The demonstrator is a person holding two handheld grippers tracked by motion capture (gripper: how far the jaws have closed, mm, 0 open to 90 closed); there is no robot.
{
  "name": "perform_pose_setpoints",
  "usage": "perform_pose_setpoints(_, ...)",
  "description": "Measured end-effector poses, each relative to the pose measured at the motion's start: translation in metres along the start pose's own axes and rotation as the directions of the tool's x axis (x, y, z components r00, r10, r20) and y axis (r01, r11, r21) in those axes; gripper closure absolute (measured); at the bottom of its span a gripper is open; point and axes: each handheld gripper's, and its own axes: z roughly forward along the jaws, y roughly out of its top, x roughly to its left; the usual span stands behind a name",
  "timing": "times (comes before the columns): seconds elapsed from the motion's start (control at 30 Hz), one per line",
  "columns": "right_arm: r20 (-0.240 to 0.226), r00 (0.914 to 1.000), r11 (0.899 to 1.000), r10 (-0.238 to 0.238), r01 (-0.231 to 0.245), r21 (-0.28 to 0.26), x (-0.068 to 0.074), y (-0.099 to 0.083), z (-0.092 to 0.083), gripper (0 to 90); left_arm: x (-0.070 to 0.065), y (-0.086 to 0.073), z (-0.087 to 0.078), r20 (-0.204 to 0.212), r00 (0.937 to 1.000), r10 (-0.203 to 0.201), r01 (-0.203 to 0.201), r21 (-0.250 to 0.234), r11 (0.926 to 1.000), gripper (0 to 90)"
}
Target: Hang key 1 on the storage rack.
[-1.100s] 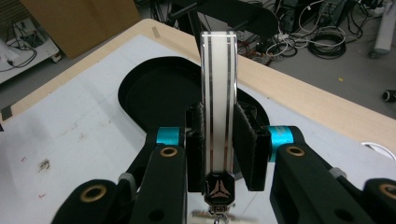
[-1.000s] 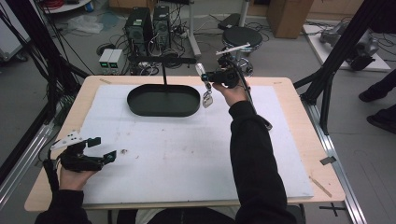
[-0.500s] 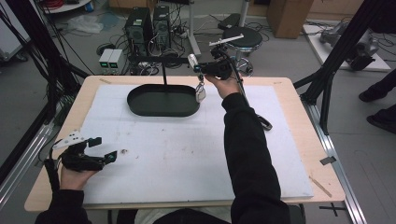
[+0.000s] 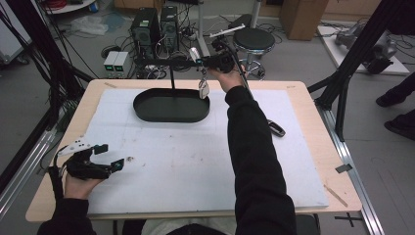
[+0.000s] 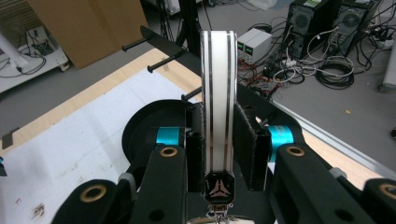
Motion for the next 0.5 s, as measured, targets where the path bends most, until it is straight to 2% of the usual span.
perform_pose_setpoints(0.13,-0.004,1.0,1.0,-0.009,0.009,0.008,0.003,0.006,0.003,75.3,0.0,0.0,0.0,-0.001,1.0,-0.001,0.001,0.002,1.0,2.3)
perform_pose_setpoints(0.5,-0.031,0.998,0.998,-0.055,0.055,0.013,0.025,0.033,0.021,75.4,0.001,0.0,0.0,0.003,1.0,-0.001,0.001,-0.001,1.0,2.3)
